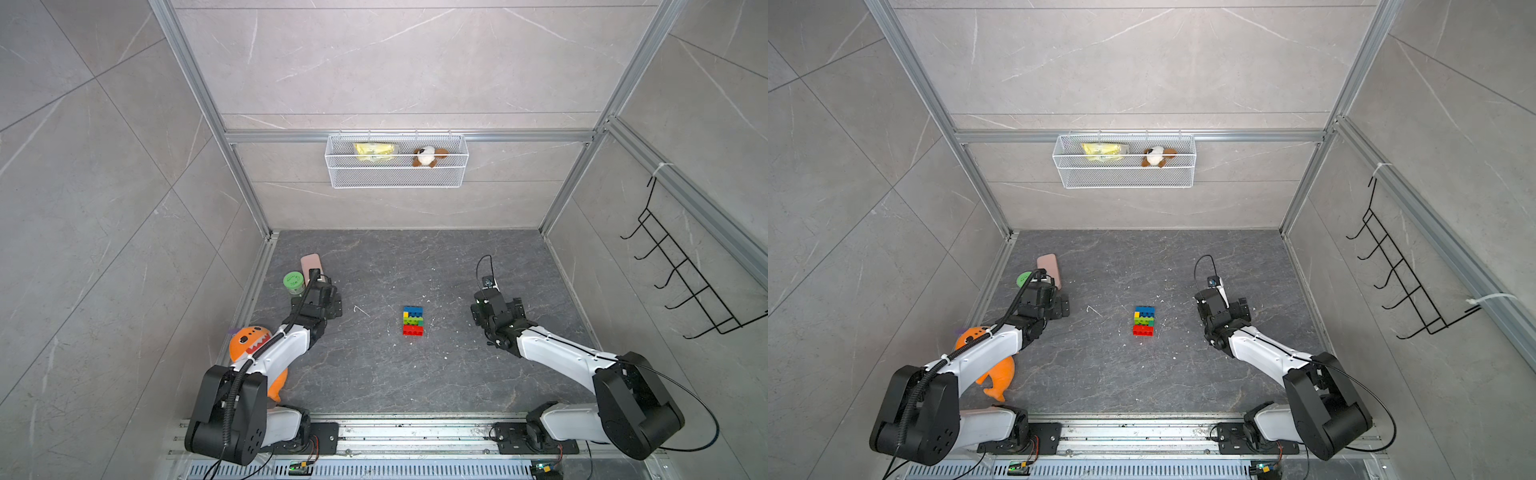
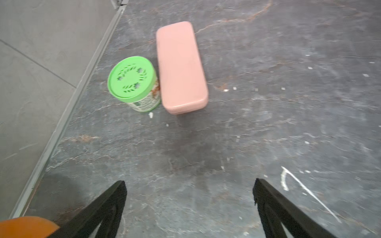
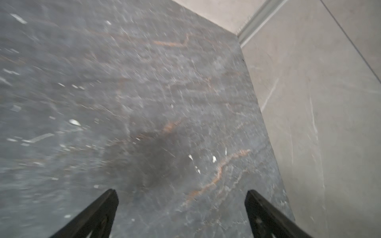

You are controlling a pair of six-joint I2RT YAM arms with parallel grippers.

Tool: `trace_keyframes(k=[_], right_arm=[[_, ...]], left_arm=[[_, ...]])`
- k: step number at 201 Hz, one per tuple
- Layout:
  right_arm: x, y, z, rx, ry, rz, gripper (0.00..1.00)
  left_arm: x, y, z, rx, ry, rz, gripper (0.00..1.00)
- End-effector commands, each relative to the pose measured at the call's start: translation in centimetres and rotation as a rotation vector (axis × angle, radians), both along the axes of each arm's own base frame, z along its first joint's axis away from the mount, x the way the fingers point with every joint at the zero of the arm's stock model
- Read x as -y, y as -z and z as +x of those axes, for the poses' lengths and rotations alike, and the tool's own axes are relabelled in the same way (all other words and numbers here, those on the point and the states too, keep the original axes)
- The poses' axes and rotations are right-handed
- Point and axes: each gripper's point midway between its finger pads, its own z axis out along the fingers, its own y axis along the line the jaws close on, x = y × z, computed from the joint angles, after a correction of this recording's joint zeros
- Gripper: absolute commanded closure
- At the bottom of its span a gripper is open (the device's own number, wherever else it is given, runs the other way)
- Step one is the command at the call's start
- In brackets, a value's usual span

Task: Assemble the number 5 with lego
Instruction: Reset both arms

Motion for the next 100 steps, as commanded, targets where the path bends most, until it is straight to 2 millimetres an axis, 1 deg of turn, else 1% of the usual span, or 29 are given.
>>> trace_keyframes(k=[1, 7, 12, 23, 38, 44, 50, 53, 66, 72, 75, 87, 93, 95, 98, 100], right_arm=[[0.4, -1.6, 1.9, 0.187, 0.019, 0.016, 0.0], [0.4, -1.5, 2.1, 0.216, 0.021, 0.015, 0.0], [0.4, -1.9, 2.4, 0.245, 0.013, 0.006, 0.0], [-0.2, -2.2, 2.8, 0.289, -0.023, 0.029, 0.0], [-0.7, -2.9, 3.6, 0.367, -0.068, 0.078, 0.0], [-0.9, -2.6, 3.8, 0.376, -0.082, 0.113, 0.0], [-1.1, -2.0, 4.1, 0.369, -0.114, 0.131, 0.0], [-1.1, -2.3, 4.3, 0.391, -0.117, 0.131, 0.0], [-0.4, -1.9, 4.2, 0.377, -0.087, 0.162, 0.0], [-0.3, -1.9, 4.1, 0.389, -0.115, 0.201, 0.0], [-0.3, -1.9, 4.0, 0.393, -0.129, 0.22, 0.0], [-0.4, -1.3, 3.7, 0.387, -0.206, 0.316, 0.0], [-0.5, -0.5, 3.5, 0.373, -0.258, 0.374, 0.0], [-0.7, -0.5, 3.6, 0.382, -0.277, 0.385, 0.0], [-0.8, -0.9, 4.0, 0.419, -0.297, 0.389, 0.0], [-0.8, -0.7, 4.1, 0.42, -0.3, 0.39, 0.0]], left_arm=[[-1.0, -2.3, 2.9, 0.131, 0.01, 0.053, 0.0], [-1.4, -1.9, 3.1, 0.134, 0.001, 0.052, 0.0], [-1.6, -1.5, 3.2, 0.139, -0.003, 0.055, 0.0], [-1.8, -0.4, 3.1, 0.13, 0.002, 0.061, 0.0], [-1.7, 0.4, 2.9, 0.178, 0.026, 0.069, 0.0], [-1.9, 0.6, 2.7, 0.167, 0.027, 0.069, 0.0], [-1.9, 0.3, 2.9, 0.182, 0.038, 0.072, 0.01], [-1.9, 0.2, 3.0, 0.199, 0.046, 0.081, 0.0], [-1.6, 0.1, 3.1, 0.242, 0.099, 0.079, 0.0], [-1.8, 0.1, 3.1, 0.273, 0.106, 0.071, 0.0], [-2.2, 0.3, 3.1, 0.271, 0.093, 0.064, 0.0], [-3.5, 0.8, 3.1, 0.265, 0.062, -0.014, 0.0], [-4.1, 1.1, 3.0, 0.285, 0.06, -0.065, 0.0], [-4.1, 1.2, 2.9, 0.287, 0.069, -0.086, 0.0], [-4.0, 1.5, 2.7, 0.287, 0.088, -0.112, 0.0], [-3.9, 1.7, 2.6, 0.292, 0.098, -0.119, 0.0]])
